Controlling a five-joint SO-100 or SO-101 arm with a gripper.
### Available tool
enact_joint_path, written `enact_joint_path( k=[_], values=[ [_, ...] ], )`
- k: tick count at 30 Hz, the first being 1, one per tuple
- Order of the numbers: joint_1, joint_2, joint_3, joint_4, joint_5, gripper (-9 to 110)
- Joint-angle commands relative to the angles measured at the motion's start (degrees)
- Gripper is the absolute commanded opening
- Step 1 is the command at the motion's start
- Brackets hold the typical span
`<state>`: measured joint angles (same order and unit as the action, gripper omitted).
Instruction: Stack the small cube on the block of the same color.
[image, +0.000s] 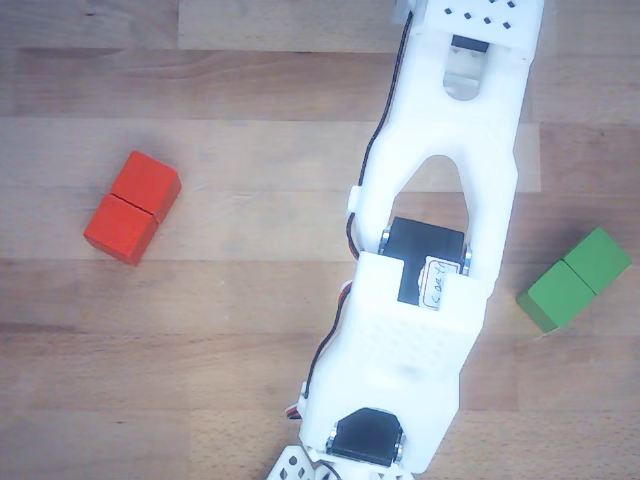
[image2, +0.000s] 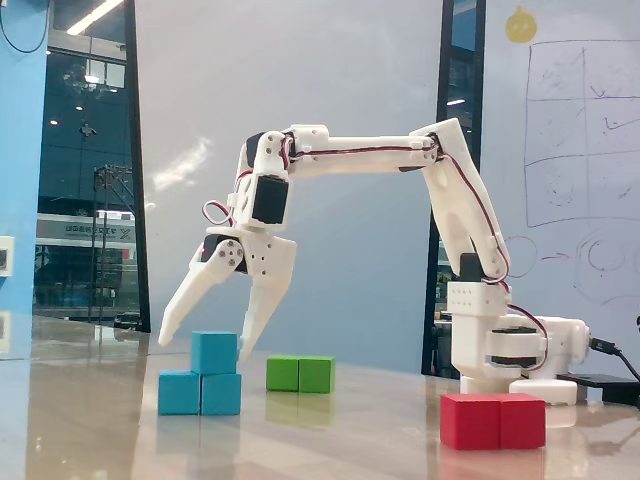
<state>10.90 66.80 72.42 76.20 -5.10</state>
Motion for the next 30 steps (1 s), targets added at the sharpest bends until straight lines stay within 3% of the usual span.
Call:
enact_joint_path(
  k=[1,17,24,30],
  values=[
    [4.04,2.02,-1.14,-1.05,-0.53,33],
    [18.37,5.54,-1.14,-1.49,-9.32,33],
    [14.41,14.77,4.66,-0.53,-8.96,32],
    [8.00,31.64,17.40,-1.49,-0.70,16]
  ],
)
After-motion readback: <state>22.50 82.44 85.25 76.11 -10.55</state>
